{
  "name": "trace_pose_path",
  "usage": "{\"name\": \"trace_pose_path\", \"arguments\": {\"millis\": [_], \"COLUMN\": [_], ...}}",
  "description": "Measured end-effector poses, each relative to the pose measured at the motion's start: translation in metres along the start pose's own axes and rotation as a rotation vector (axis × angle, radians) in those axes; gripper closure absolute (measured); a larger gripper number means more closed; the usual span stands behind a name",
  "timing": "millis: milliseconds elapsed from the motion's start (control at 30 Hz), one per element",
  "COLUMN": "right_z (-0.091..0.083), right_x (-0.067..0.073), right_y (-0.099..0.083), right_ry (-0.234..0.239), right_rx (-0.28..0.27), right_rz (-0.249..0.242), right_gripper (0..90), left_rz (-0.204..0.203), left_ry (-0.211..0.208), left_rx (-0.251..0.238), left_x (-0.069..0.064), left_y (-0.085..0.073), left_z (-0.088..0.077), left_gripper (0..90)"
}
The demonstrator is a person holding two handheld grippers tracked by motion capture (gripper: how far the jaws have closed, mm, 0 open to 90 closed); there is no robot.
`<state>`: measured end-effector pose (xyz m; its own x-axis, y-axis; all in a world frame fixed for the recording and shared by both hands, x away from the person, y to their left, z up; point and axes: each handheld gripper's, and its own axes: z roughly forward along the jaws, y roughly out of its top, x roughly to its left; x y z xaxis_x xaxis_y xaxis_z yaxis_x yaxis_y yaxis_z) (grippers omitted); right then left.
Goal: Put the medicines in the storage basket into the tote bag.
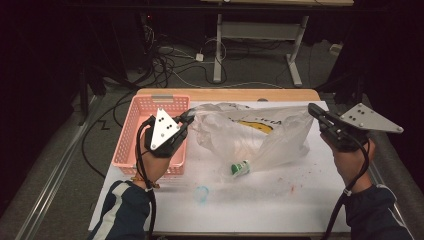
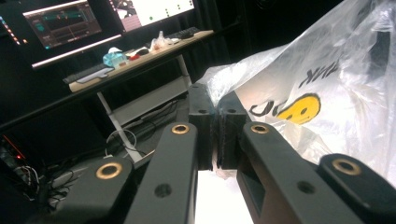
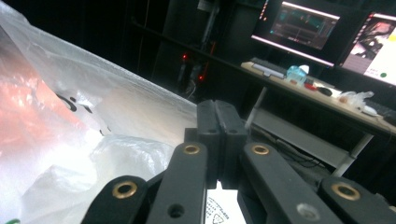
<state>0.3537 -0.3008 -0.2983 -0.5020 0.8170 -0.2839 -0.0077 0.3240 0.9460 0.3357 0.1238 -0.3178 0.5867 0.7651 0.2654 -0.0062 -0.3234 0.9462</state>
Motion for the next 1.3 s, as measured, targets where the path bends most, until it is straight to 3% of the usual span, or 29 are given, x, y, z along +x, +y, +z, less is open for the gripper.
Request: {"name": "trace_pose_path", "arguments": {"millis": [300,500,633,800,867,900,933,1000,1033,1067,1133,1200,1300], "right_z": [0.006,0.019,0.029,0.027,0.021,0.011,0.011,0.0,-0.008,-0.008,-0.014,-0.018,-0.024], "right_x": [-0.012,-0.013,-0.01,-0.001,0.002,0.007,0.007,0.014,0.025,0.025,0.037,0.048,0.066], "right_y": [0.012,0.004,-0.012,-0.024,-0.026,-0.024,-0.024,-0.022,-0.021,-0.021,-0.023,-0.028,-0.039], "right_ry": [-0.028,-0.011,0.006,0.024,0.048,0.053,0.053,0.072,0.111,0.111,0.157,0.251,0.312], "right_rx": [-0.02,0.036,0.082,0.102,0.079,0.033,0.033,0.003,-0.019,-0.019,-0.004,0.017,0.069], "right_rz": [0.016,0.017,0.025,0.016,0.025,0.036,0.036,0.035,0.021,0.021,0.001,0.016,-0.034], "right_gripper": [90.0,90.0,84.6,67.3,58.3,54.3,54.3,53.1,51.7,51.7,48.6,46.7,39.7], "left_rz": [-0.002,-0.021,-0.024,-0.024,-0.024,-0.021,-0.02,-0.025,-0.026,-0.027,-0.03,-0.028,-0.025], "left_ry": [0.006,-0.004,-0.019,-0.029,-0.034,-0.033,-0.032,-0.028,-0.029,-0.025,-0.022,-0.014,-0.004], "left_rx": [-0.02,-0.005,0.033,0.065,0.075,0.081,0.086,0.095,0.099,0.104,0.113,0.118,0.125], "left_x": [0.0,-0.001,-0.005,-0.006,-0.007,-0.008,-0.009,-0.01,-0.011,-0.011,-0.011,-0.012,-0.011], "left_y": [0.019,0.013,0.0,-0.009,-0.012,-0.013,-0.015,-0.019,-0.02,-0.022,-0.025,-0.027,-0.029], "left_z": [0.002,0.008,0.016,0.02,0.02,0.021,0.02,0.02,0.02,0.021,0.021,0.022,0.023], "left_gripper": [85.1,85.1,85.2,85.2,85.2,85.2,85.2,85.2,85.3,85.3,85.3,85.4,85.5]}}
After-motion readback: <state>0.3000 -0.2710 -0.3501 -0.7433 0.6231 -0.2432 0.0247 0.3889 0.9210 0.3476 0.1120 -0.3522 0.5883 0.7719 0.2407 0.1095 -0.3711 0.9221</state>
